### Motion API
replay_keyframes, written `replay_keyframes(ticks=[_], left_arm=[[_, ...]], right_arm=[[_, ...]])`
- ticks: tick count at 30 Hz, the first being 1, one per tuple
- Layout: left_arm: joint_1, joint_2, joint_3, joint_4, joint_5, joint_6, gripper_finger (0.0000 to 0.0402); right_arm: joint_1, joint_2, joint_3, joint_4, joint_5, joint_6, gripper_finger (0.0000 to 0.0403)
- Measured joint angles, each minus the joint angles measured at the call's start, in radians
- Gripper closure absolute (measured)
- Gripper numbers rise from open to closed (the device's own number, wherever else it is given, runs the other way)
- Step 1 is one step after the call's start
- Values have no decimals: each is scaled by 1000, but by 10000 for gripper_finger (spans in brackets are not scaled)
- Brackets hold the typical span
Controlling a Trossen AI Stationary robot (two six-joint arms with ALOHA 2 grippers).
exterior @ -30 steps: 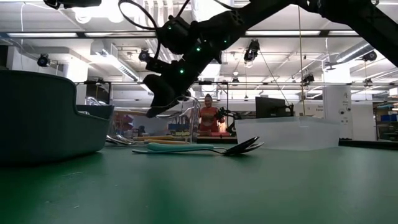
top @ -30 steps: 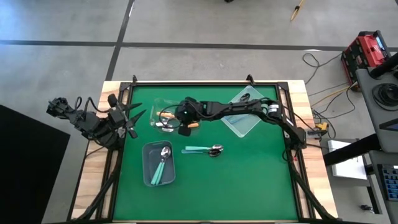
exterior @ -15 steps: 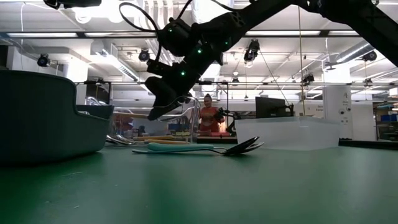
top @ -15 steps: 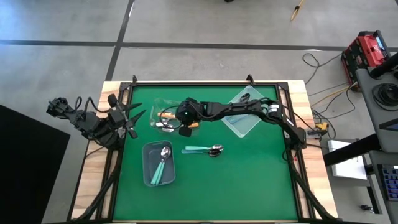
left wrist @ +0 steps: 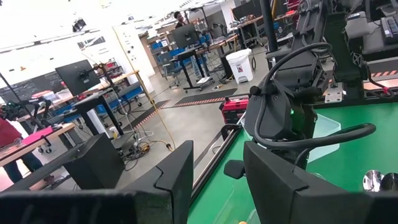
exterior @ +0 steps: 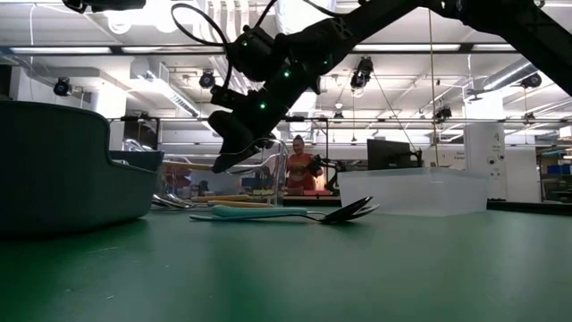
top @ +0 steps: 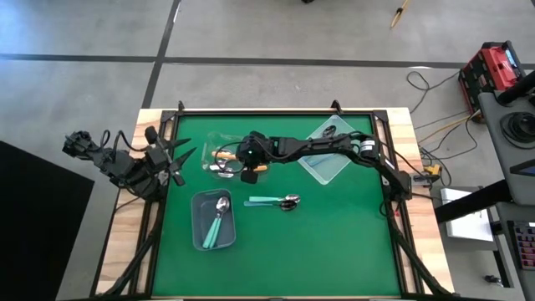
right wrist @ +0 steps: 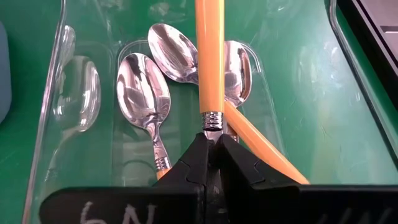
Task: Sort silverware by color (type)
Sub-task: Put the orange spoon into the transparent bin
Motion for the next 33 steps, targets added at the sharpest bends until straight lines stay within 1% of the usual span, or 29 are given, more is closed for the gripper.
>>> replay_keyframes(ticks=[8,12,19,27,30,33], left_arm=[[0,0,0,0,0,0,278],[0,0,0,0,0,0,278],[0,0,0,0,0,0,278],[0,0,0,0,2,-1,278],[0,0,0,-5,41,-20,278],[0,0,-14,-6,123,-34,278]], right_arm=[[0,0,-1,-10,0,20,390],[0,0,-2,-16,-22,31,390],[0,0,-2,-36,-26,45,390],[0,0,-2,-35,-25,29,390],[0,0,-2,-26,-17,17,390],[0,-2,12,-35,-14,10,390]])
